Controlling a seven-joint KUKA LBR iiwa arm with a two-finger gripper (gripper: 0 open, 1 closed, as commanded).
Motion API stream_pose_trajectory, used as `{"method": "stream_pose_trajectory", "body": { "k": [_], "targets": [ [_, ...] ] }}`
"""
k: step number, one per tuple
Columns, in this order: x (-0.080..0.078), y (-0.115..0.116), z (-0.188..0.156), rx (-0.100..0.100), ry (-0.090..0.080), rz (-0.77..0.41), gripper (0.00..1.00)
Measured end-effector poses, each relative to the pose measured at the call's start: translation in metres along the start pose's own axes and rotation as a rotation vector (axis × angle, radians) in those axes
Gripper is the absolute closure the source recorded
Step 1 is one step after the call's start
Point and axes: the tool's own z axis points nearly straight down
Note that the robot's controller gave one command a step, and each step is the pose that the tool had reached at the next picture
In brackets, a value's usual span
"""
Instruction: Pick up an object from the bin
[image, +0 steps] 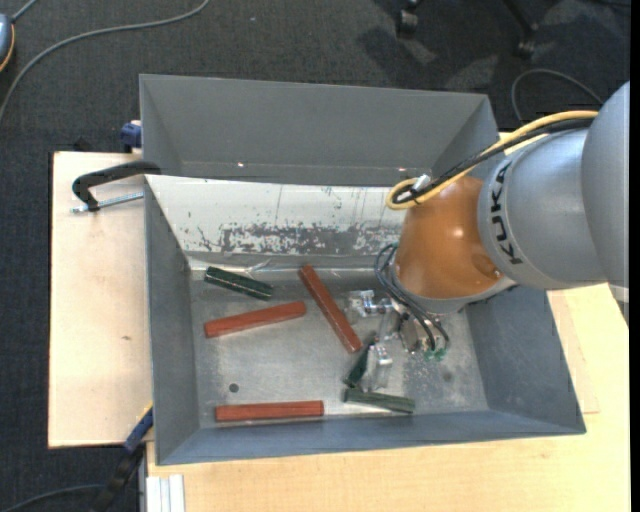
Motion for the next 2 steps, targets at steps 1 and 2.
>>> {"method": "stream_pose_trajectory", "body": {
  "k": [1, 2],
  "targets": [
    [0.034, 0.039, 0.0, 0.0, -0.004, -0.018, 0.0],
    [0.008, -0.051, -0.001, 0.004, -0.007, 0.191, 0.0]
  ]
}}
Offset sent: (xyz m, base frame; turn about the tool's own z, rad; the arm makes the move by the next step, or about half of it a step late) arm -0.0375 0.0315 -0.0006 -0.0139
